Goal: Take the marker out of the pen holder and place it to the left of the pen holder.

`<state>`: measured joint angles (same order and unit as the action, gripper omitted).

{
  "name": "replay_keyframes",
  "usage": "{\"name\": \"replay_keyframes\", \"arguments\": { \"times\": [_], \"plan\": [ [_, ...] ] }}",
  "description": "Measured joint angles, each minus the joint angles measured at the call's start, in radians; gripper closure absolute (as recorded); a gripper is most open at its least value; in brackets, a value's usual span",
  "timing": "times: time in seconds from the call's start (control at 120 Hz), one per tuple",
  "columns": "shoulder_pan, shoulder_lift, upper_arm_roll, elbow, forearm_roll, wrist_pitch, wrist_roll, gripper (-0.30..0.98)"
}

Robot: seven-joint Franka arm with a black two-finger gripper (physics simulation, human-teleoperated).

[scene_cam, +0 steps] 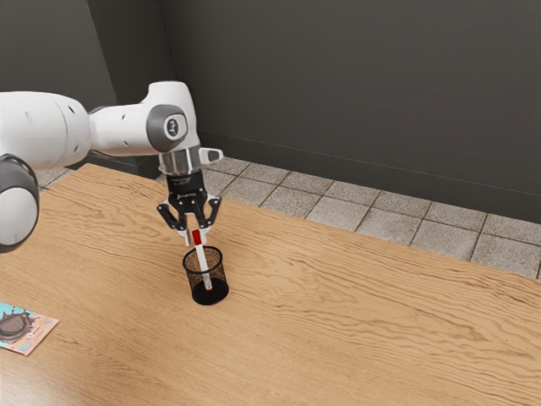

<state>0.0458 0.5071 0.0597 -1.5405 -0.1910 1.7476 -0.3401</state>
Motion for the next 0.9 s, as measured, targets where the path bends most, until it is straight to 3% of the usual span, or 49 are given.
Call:
{"name": "replay_keyframes", "arguments": {
  "times": [0.417, 0.7, 0.8, 0.9],
  "plan": [
    [0.001, -0.022, 0.001, 0.002, 0.001, -0.002, -0.011, 0.75],
    [0.005, -0.262, 0.056, 0.004, 0.021, -0.079, -0.024, 0.78],
    [0.017, -0.268, 0.073, 0.016, 0.088, -0.104, -0.021, 0.78],
    [0.040, -0.201, 0.073, 0.017, 0.240, -0.134, 0.003, 0.78]
  ]
}}
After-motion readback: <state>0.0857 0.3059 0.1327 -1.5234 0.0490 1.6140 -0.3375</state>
